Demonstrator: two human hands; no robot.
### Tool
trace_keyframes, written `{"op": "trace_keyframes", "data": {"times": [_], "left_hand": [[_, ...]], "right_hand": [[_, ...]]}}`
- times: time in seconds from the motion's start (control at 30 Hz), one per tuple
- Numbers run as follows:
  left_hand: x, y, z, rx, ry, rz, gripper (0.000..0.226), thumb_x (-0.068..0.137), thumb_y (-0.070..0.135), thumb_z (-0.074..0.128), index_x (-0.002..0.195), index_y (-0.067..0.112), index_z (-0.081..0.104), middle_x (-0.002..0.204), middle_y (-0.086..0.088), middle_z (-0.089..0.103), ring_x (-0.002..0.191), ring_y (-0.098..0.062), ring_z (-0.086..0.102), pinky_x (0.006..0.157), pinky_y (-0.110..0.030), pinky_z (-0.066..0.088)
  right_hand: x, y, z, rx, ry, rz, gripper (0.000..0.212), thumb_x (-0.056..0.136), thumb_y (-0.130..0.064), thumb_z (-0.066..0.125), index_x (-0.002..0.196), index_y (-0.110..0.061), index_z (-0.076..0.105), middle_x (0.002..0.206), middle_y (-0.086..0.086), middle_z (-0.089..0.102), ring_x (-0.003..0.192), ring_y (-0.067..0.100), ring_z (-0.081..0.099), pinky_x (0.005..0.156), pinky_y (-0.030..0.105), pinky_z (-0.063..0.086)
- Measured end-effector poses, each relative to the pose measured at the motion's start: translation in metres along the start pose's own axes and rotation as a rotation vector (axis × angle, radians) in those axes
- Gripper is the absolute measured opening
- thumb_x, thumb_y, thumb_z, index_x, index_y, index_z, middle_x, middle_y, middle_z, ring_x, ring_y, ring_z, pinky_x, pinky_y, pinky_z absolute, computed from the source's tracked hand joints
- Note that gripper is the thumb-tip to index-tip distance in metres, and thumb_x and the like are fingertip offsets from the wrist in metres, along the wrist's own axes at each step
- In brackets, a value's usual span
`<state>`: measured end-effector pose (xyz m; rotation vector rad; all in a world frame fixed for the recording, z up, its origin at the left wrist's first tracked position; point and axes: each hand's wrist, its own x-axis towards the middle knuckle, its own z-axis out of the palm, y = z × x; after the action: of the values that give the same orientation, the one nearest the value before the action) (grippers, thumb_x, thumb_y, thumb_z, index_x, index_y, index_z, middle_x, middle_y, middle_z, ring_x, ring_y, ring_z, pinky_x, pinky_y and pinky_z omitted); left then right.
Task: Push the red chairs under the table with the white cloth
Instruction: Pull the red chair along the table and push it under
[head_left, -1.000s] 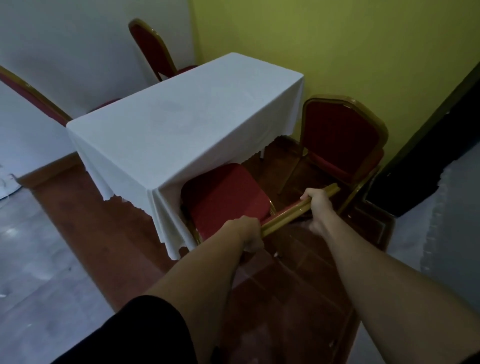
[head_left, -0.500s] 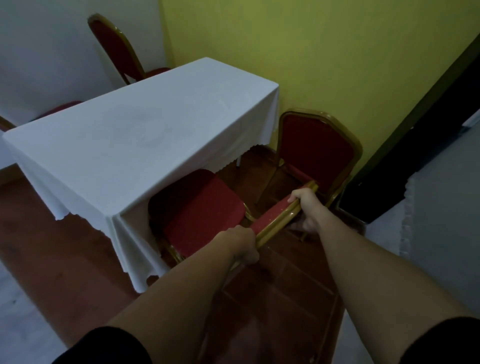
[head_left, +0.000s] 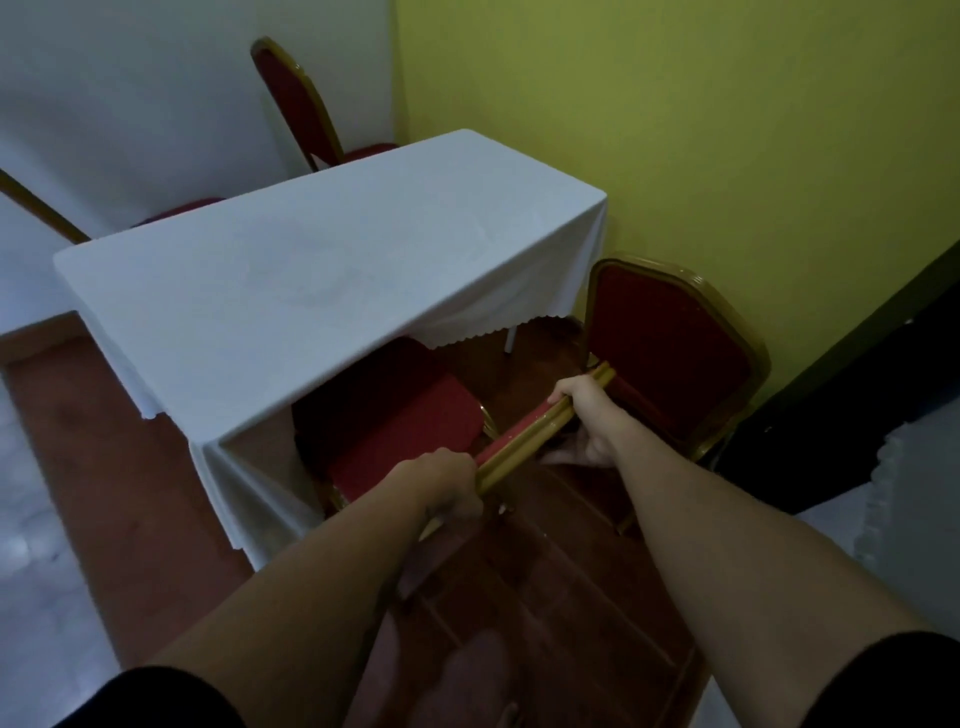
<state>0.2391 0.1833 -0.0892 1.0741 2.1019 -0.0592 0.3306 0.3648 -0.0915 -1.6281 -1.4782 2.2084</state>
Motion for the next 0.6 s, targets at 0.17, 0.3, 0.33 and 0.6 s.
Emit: {"op": "trace_keyframes", "data": {"times": [0.17,0.3,0.33,0.6], "left_hand": [[0.011,0.007,-0.008,-0.061,0.077,-0.091,0.05,0.082,0.031,0.061,0.13,0.021,0.053,0.105,-0.003,0.054,0.089,-0.022,0.057,0.077,-0.036,0.052],[0.014,0.008,-0.01,-0.153,0.129,-0.147,0.054,0.078,0.029,0.056,0.132,0.025,0.053,0.117,-0.007,0.058,0.097,-0.027,0.06,0.087,-0.042,0.055],[0.015,0.008,-0.009,-0.171,0.143,-0.155,0.055,0.078,0.029,0.056,0.133,0.025,0.053,0.118,-0.008,0.058,0.099,-0.028,0.06,0.088,-0.042,0.055],[0.022,-0.001,-0.006,-0.281,0.259,-0.206,0.06,0.076,0.025,0.055,0.136,0.034,0.051,0.092,0.004,0.055,0.083,-0.021,0.06,0.077,-0.039,0.057]], "right_hand": [[0.021,-0.019,-0.002,-0.031,-0.073,-0.013,0.014,0.072,-0.02,0.058,0.079,-0.008,0.058,0.079,0.014,0.068,0.085,0.036,0.071,0.05,0.051,0.058],[0.036,-0.027,0.003,-0.027,-0.079,-0.034,0.021,0.069,-0.02,0.057,0.086,-0.008,0.057,0.08,0.015,0.068,0.083,0.038,0.072,0.048,0.052,0.057],[0.039,-0.028,0.004,-0.027,-0.081,-0.035,0.023,0.068,-0.021,0.057,0.087,-0.007,0.057,0.079,0.015,0.069,0.082,0.038,0.072,0.048,0.053,0.057],[0.048,-0.038,0.01,-0.129,-0.108,-0.02,0.046,0.076,-0.032,0.061,0.115,-0.008,0.061,0.117,0.021,0.067,0.092,0.043,0.069,0.059,0.053,0.061]]}}
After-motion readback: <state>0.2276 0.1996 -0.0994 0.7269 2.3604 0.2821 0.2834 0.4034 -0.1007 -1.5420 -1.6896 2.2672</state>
